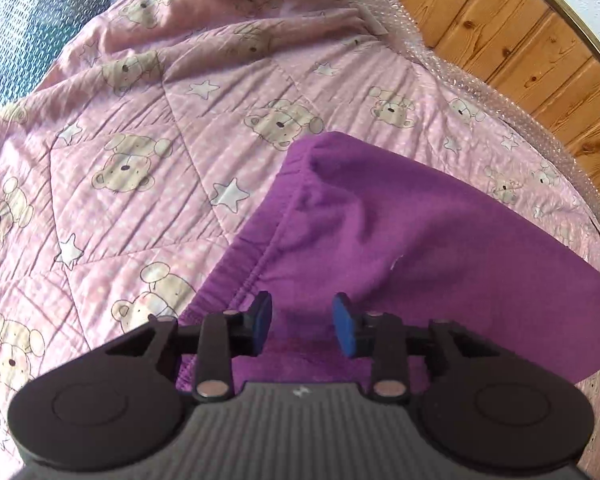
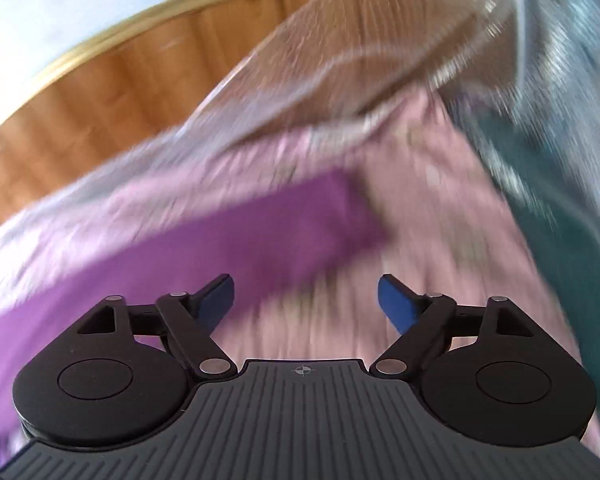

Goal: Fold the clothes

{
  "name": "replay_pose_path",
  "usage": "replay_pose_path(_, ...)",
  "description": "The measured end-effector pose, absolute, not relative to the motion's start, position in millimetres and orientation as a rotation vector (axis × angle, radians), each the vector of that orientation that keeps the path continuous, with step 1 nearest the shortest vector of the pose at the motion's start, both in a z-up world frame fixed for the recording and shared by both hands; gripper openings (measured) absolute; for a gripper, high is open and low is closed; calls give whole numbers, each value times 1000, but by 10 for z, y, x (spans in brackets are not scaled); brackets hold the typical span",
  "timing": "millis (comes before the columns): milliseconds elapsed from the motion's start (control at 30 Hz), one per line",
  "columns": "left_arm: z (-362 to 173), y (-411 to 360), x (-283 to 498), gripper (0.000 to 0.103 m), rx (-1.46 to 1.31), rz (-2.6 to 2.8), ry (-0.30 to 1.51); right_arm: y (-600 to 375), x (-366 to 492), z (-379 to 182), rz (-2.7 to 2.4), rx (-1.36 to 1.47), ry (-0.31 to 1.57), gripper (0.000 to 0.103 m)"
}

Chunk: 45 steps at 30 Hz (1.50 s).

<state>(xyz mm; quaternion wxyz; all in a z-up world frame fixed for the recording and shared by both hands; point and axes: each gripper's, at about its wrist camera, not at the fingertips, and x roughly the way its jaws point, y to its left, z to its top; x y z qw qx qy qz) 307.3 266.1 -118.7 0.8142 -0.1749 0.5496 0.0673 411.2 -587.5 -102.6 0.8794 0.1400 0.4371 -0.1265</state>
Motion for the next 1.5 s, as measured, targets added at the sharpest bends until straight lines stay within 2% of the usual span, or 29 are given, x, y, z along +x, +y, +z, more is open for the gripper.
replay_pose_path(133,-1050,2581,3045,34,-380,158,1165,-6152,4929,-1434,-326,362,930,83)
replay_pose_path(200,-1021,2579,3048,34,-418,169,1164,-6180,5206,-1673,-348,310,972,82)
replay_pose_path(233,-1014,2575,3058,34,-438,171,1163,-6165,5279,-1773,-339,283,1000,76)
replay_pose_path(267,-1017,2561,3086,34,-452,169,1162,-6139,5325,-1855,-315,262,1029,42)
replay_pose_path(300,-1024,2538,3123,34,-458,167,1158,-6089,5312,-1862,-301,219,1021,33)
replay_pose_path(333,-1033,2513,3168,34,-464,165,1153,-6035,5207,-1773,-269,201,975,2)
replay_pose_path(367,-1049,2484,3220,34,-472,160,1148,-5989,5066,-1652,-219,208,920,0)
replay_pose_path(500,-1148,2418,3399,35,-552,130,1128,-5869,3969,-969,-40,197,692,0)
replay_pose_path(600,-1266,2342,3490,35,-616,100,1125,-6009,2870,-820,-19,174,727,0)
replay_pose_path(700,-1395,2249,3531,35,-661,65,1142,-6260,1945,-1152,-167,266,873,3)
replay_pose_path(733,-1430,2216,3534,35,-669,55,1151,-6302,1725,-1267,-247,313,914,8)
replay_pose_path(800,-1464,2164,3528,35,-660,36,1165,-6385,1283,-1498,-410,409,992,9)
replay_pose_path(867,-1463,2128,3508,35,-641,26,1171,-6347,941,-1555,-502,560,946,13)
replay_pose_path(900,-1446,2127,3493,36,-640,23,1167,-6287,790,-1543,-519,662,888,18)
replay_pose_path(933,-1428,2127,3477,36,-639,20,1163,-6222,672,-1547,-522,758,835,33)
replay_pose_path(967,-1398,2137,3455,36,-642,21,1153,-6153,577,-1562,-515,850,783,42)
replay_pose_path(1033,-1343,2164,3406,39,-656,23,1128,-6017,485,-1670,-481,1005,710,48)
replay_pose_path(1067,-1323,2190,3380,41,-677,28,1108,-5952,486,-1728,-467,1059,685,56)
replay_pose_path(1167,-1307,2254,3339,49,-756,50,1050,-5834,676,-1955,-485,1086,677,76)
replay_pose_path(1200,-1316,2254,3353,50,-779,68,1036,-5818,782,-2031,-493,1073,686,76)
replay_pose_path(1233,-1325,2242,3372,54,-795,77,1025,-5807,827,-2024,-494,1057,683,80)
replay_pose_path(1267,-1335,2211,3399,58,-799,76,1017,-5801,832,-1959,-491,1040,671,58)
replay_pose_path(1333,-1356,2096,3488,58,-764,65,1024,-5788,840,-1829,-484,1005,647,3)
replay_pose_path(1400,-1370,1997,3571,52,-695,59,1043,-5776,849,-1699,-477,970,623,1)
replay_pose_path(1433,-1380,1950,3612,25,-658,59,1055,-5769,854,-1634,-474,952,611,0)
replay_pose_path(1467,-1408,1923,3638,5,-617,76,1082,-5763,858,-1569,-471,935,599,0)
replay_pose_path(1500,-1430,1936,3607,2,-604,90,1096,-5757,862,-1504,-467,918,587,0)
